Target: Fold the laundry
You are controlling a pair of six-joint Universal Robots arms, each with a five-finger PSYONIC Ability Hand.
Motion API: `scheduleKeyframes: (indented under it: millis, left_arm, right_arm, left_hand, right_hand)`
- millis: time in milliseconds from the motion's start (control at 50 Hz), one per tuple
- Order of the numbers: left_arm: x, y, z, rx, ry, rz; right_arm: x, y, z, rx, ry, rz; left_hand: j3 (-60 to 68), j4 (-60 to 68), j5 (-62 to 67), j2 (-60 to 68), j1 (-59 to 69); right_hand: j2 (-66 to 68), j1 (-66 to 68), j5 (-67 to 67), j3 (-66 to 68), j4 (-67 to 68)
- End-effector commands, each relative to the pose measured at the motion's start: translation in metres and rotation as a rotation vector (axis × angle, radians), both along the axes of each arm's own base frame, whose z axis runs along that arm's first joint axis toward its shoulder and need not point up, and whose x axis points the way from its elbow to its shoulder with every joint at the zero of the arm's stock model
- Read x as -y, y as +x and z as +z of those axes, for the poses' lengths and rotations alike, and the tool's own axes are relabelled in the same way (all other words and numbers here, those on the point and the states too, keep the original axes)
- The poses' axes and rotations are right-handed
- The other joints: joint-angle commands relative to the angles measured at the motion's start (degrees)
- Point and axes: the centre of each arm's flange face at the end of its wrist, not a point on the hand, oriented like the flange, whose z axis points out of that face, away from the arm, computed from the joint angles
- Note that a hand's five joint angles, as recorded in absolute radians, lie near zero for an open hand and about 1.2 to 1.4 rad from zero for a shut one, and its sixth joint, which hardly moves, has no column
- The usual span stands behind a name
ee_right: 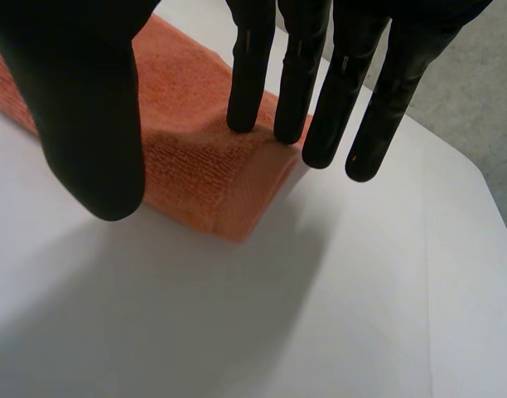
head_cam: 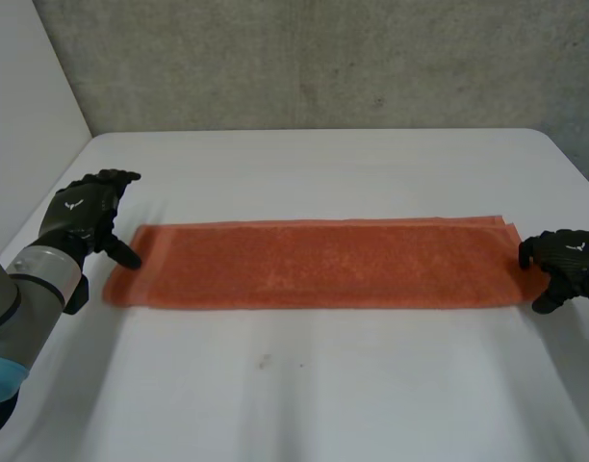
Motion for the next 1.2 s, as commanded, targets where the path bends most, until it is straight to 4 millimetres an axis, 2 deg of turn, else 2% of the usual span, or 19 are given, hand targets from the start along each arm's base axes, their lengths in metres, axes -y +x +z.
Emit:
scheduleKeyframes:
  millis: [20, 240, 480, 600, 640, 660, 700, 760, 800, 820, 860, 880, 920, 940, 980, 1140, 1160, 1180, 1200]
  left_arm:
    - [-0.002, 0.0, -0.002, 0.001, 0.007, -0.002]
    - [-0.003, 0.0, -0.002, 0.001, 0.01, -0.002]
    - [-0.004, 0.0, -0.002, 0.001, 0.011, -0.002]
    - [-0.003, 0.0, -0.002, 0.001, 0.01, 0.0]
    - [-0.004, 0.0, -0.002, 0.001, 0.011, 0.0]
    - [-0.004, 0.0, -0.002, 0.002, 0.011, 0.001]
    - [-0.004, 0.0, -0.002, 0.002, 0.011, 0.001]
    - [-0.004, 0.001, -0.002, 0.002, 0.013, 0.003]
    - [-0.004, 0.001, -0.002, 0.002, 0.014, 0.004]
    - [-0.004, 0.001, -0.002, 0.002, 0.014, 0.004]
    - [-0.004, 0.001, -0.001, 0.002, 0.013, 0.006]
    - [-0.004, 0.001, -0.001, 0.002, 0.013, 0.006]
    - [-0.005, 0.001, -0.001, 0.002, 0.011, 0.007]
    - [-0.005, 0.001, -0.001, 0.002, 0.011, 0.007]
    - [-0.005, 0.001, -0.001, 0.002, 0.011, 0.007]
    - [-0.009, -0.002, -0.002, 0.003, 0.017, -0.005]
    - [-0.009, -0.002, -0.002, 0.003, 0.017, -0.005]
    - [-0.01, -0.004, -0.002, 0.003, 0.019, -0.009]
    - [-0.011, -0.006, -0.002, 0.003, 0.019, -0.016]
  right_arm:
    - [0.006, -0.004, -0.006, -0.045, -0.011, 0.009]
    - [0.014, -0.007, -0.015, -0.067, 0.001, 0.003]
    - [0.05, -0.085, 0.017, -0.282, -0.155, -0.368]
    - [0.057, -0.082, 0.03, -0.356, -0.192, -0.338]
    - [0.058, -0.041, 0.047, -0.326, -0.262, -0.249]
    - [0.058, -0.041, 0.047, -0.326, -0.262, -0.248]
    - [0.05, 0.022, 0.076, -0.249, -0.366, -0.116]
    - [0.043, 0.046, 0.084, -0.216, -0.395, -0.06]
    - [0.024, 0.101, 0.094, -0.145, -0.439, 0.082]
    - [0.023, 0.102, 0.094, -0.144, -0.439, 0.083]
    - [-0.007, 0.164, 0.094, -0.098, -0.472, 0.26]
    - [-0.008, 0.164, 0.094, -0.098, -0.472, 0.261]
    - [-0.052, 0.233, 0.082, -0.04, -0.49, 0.5]
    - [-0.052, 0.233, 0.082, -0.04, -0.49, 0.501]
    - [-0.09, 0.277, 0.067, 0.006, -0.483, 0.681]
    - [-0.138, 0.321, -0.001, 0.012, -0.361, 0.884]
    - [-0.146, 0.325, -0.009, -0.001, -0.348, 0.901]
    - [-0.146, 0.325, -0.009, -0.001, -0.348, 0.901]
    - [-0.146, 0.325, -0.011, -0.008, -0.342, 0.885]
  left_hand:
    - [0.5, 0.4, -1.7, 0.5, -0.8]
    - [0.5, 0.4, -1.7, 0.5, -0.8]
    - [0.5, 0.4, -1.7, 0.5, -0.8]
    - [0.5, 0.4, -1.7, 0.5, -0.8]
    - [0.5, 0.4, -1.7, 0.5, -0.8]
    - [0.5, 0.4, -1.7, 0.5, -0.8]
    - [0.5, 0.4, -1.7, 0.5, -0.8]
    - [0.5, 0.4, -1.7, 0.5, -0.8]
    - [0.5, 0.4, -1.7, 0.5, -0.8]
    - [0.5, 0.4, -1.7, 0.5, -0.8]
    - [0.5, 0.4, -1.7, 0.5, -0.8]
    - [0.5, 0.4, -1.7, 0.5, -0.8]
    - [0.5, 0.4, -1.7, 0.5, -0.8]
    - [0.5, 0.4, -1.7, 0.5, -0.8]
    - [0.5, 0.4, -1.7, 0.5, -0.8]
    - [0.5, 0.4, -1.7, 0.5, -0.8]
    - [0.5, 0.4, -1.7, 0.5, -0.8]
    - [0.5, 0.4, -1.7, 0.5, -0.8]
    - [0.5, 0.4, -1.7, 0.5, -0.8]
  right_hand:
    - [9.9, 15.3, 11.4, 10.0, 10.1]
    - [42.9, 48.3, 44.4, 43.0, 43.1]
    - [43.0, 48.4, 44.5, 43.1, 43.1]
    - [43.0, 48.4, 44.5, 43.1, 43.1]
    - [43.0, 48.4, 44.5, 43.1, 43.1]
    - [43.0, 48.4, 44.5, 43.1, 43.1]
    - [43.0, 48.4, 44.5, 43.1, 43.1]
    - [43.0, 48.4, 44.5, 43.1, 43.1]
    - [43.0, 48.4, 44.5, 43.1, 43.1]
    - [43.0, 48.4, 44.5, 43.1, 43.1]
    - [43.0, 48.4, 44.5, 43.1, 43.1]
    - [43.0, 48.4, 44.5, 43.1, 43.1]
    - [43.0, 48.4, 44.5, 43.1, 43.1]
    - [43.0, 48.4, 44.5, 43.1, 43.1]
    - [43.0, 48.4, 44.5, 43.1, 43.1]
    - [43.0, 48.4, 44.5, 43.1, 43.1]
    - [23.9, 29.3, 25.4, 24.0, 24.0]
    - [23.7, 29.1, 25.2, 23.8, 23.9]
    - [-1.2, 4.1, 0.2, -1.2, -1.1]
